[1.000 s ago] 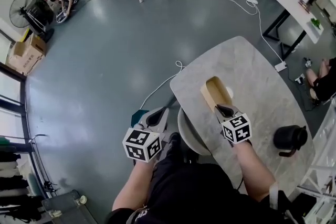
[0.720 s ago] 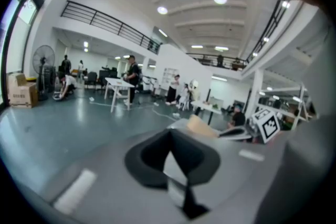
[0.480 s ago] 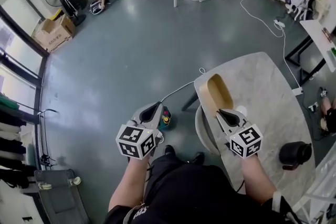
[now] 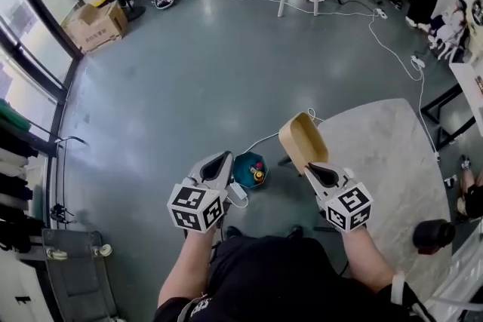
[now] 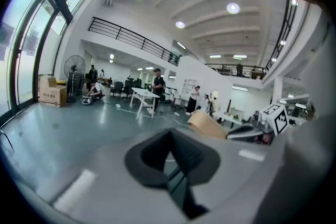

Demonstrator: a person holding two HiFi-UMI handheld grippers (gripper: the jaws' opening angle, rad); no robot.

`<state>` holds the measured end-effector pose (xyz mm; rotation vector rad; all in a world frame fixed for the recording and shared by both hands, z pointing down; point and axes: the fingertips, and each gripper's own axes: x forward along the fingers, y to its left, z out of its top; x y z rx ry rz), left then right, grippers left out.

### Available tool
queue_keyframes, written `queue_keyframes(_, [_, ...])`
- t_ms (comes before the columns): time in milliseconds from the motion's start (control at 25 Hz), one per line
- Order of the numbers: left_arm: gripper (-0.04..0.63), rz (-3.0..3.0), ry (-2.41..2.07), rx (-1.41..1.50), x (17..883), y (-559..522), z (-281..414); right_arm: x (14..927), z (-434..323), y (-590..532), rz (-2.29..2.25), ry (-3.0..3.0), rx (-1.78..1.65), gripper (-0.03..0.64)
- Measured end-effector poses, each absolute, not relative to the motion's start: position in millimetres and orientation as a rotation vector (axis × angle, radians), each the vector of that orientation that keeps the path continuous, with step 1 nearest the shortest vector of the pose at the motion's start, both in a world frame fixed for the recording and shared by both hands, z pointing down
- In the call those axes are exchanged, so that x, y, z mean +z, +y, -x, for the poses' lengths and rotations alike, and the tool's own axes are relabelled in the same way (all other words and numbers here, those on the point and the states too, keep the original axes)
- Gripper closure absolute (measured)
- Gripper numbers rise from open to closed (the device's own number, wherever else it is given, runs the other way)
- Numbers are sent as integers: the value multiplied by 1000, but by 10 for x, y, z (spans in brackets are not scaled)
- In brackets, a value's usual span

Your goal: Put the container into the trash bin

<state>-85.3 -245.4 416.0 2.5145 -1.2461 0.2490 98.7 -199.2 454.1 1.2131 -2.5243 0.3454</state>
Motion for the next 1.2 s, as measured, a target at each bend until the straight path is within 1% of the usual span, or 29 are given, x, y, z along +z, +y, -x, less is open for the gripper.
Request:
queue_keyframes(240, [586,-2494,-1204,264,4431,-2546,1599,4623,80,-2243,-1148,-2541,331,604])
queue_keyframes(400, [586,-2449,-1226,242,4532,-2668,1932,4758,514,-2249,-1065,-2534,360,604])
queue_keyframes(560, [586,-2392,-1261,255,4638,-2821,2154,4919,675,-2396,-999,-2516,416,604])
queue_keyframes(760, [587,-2295,-1306,280,4858,-3077,2270,5249,766,-2826,-880,-2490,471,604])
queue_keyframes(960, [588,-2232,-1304,349,5372,-3334,2180,5839,812,-3154,-772,-2448,517,604])
queue_keyframes(1200, [586,-2159,-1292,387,5947,-3492,2121,6597,887,-3279,-682,-2383,604,604])
